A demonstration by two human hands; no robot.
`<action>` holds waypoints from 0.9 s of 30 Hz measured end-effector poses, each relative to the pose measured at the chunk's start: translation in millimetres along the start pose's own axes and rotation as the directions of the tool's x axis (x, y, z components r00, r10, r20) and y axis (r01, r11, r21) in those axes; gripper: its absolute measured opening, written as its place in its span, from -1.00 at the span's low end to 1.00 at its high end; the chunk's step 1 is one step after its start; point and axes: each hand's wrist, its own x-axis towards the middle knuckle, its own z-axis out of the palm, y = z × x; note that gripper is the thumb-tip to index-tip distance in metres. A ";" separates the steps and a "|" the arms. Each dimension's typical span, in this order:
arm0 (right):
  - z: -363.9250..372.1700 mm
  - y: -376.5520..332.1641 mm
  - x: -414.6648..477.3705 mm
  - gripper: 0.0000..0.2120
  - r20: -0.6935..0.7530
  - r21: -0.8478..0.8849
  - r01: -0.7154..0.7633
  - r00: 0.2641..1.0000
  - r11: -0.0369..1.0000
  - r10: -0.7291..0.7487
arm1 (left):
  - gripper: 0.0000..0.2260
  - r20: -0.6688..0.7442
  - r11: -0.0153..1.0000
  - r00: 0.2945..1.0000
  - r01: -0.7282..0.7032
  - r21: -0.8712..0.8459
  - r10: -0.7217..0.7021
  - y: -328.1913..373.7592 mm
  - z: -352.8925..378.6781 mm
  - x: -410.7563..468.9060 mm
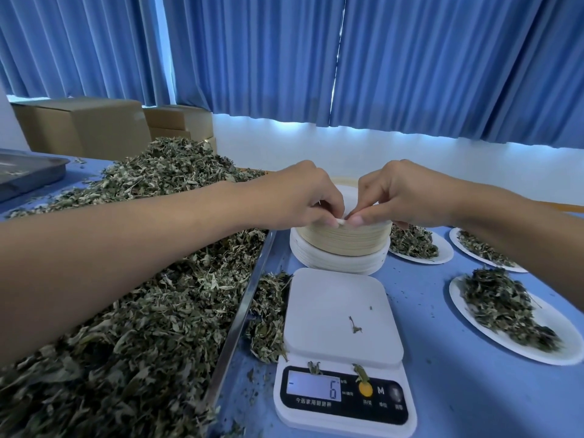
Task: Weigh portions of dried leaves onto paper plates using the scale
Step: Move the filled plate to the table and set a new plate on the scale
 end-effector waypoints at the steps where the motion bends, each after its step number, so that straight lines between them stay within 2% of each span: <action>1: -0.5 1.4 0.2 -0.93 0.004 0.008 0.000 1.000 1.000 0.000 | -0.94 0.001 1.000 1.000 -0.002 0.002 0.002 0.2 -0.2 -0.2; 5: -3.5 2.9 -0.6 -0.92 0.017 -0.003 -0.007 1.000 1.000 0.007 | -0.94 0.005 0.999 1.000 -0.031 0.019 0.031 2.7 -1.9 -0.6; 12: -1.7 -1.3 -6.6 -0.93 0.011 -0.141 0.020 1.000 0.990 -0.018 | -0.93 0.009 1.000 1.000 -0.022 0.012 0.022 5.5 -5.3 -0.9; 23: -0.2 -8.1 -9.0 -0.90 -0.012 -0.180 0.046 0.999 0.983 -0.049 | -0.92 0.020 1.000 1.000 -0.012 0.011 0.012 7.1 -6.1 0.7; 25: 0.6 -10.9 -11.3 -0.86 0.010 -0.254 0.075 0.997 0.964 -0.075 | -0.92 0.017 1.000 1.000 -0.013 0.009 0.013 5.5 -6.3 1.5; 27: 4.5 -14.9 -15.9 -0.78 0.042 -0.458 0.120 0.993 0.881 -0.113 | -0.92 0.019 1.000 1.000 -0.018 0.015 0.018 4.3 -6.0 2.3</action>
